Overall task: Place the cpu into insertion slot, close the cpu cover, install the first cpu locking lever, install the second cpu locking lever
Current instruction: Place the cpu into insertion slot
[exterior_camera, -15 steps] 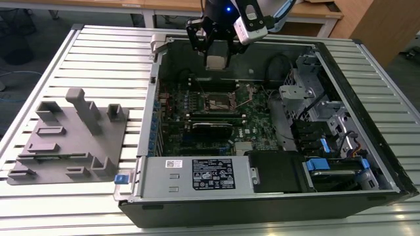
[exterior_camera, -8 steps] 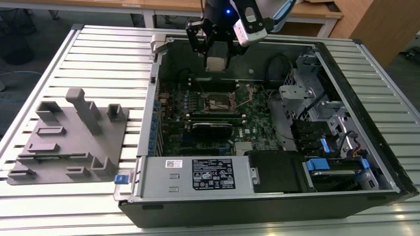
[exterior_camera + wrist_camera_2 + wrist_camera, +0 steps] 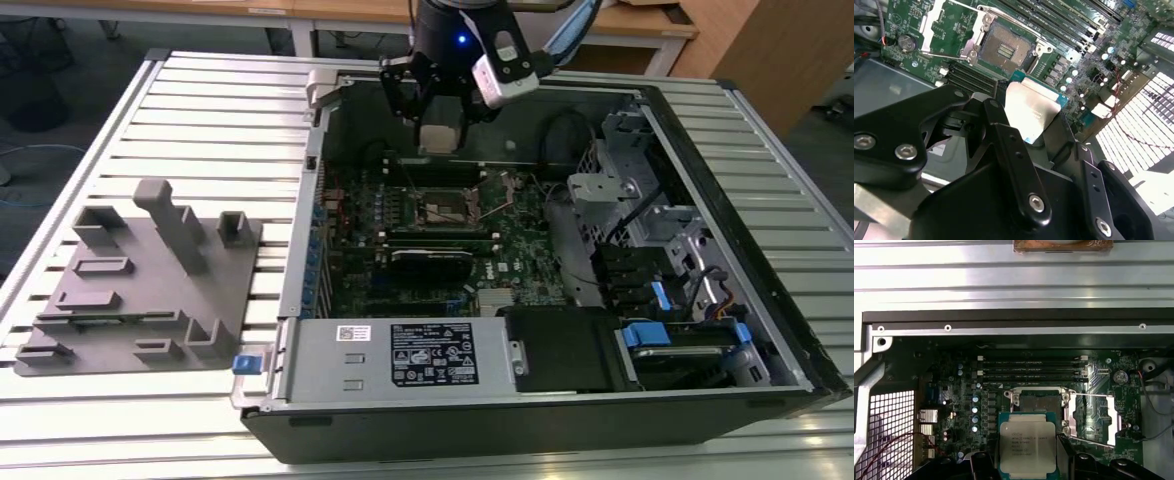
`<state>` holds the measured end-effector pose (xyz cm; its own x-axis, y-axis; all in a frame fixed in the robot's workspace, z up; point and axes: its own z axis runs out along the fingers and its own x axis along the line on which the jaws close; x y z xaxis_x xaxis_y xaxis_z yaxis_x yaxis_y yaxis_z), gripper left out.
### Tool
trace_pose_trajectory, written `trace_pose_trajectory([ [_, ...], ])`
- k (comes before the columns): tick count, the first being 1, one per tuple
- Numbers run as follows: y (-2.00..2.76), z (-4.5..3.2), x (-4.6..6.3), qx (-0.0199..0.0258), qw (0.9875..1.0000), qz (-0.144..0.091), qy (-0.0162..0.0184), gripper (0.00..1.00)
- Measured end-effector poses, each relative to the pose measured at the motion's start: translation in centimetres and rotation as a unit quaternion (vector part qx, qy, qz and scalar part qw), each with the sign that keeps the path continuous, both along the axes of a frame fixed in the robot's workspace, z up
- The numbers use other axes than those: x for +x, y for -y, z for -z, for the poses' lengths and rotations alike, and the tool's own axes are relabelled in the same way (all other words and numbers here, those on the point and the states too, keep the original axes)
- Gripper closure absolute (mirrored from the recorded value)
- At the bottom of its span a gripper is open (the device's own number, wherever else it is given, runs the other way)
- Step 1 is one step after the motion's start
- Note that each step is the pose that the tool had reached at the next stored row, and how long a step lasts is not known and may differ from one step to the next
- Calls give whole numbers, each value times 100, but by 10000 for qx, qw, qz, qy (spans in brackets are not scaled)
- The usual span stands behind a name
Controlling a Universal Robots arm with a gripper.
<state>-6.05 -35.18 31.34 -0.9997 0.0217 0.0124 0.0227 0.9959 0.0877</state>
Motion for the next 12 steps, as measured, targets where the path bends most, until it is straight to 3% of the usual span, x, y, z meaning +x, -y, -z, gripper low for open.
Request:
trace_pose_trajectory([
  [12,0,171,81,0,10000,-4,2,46],
])
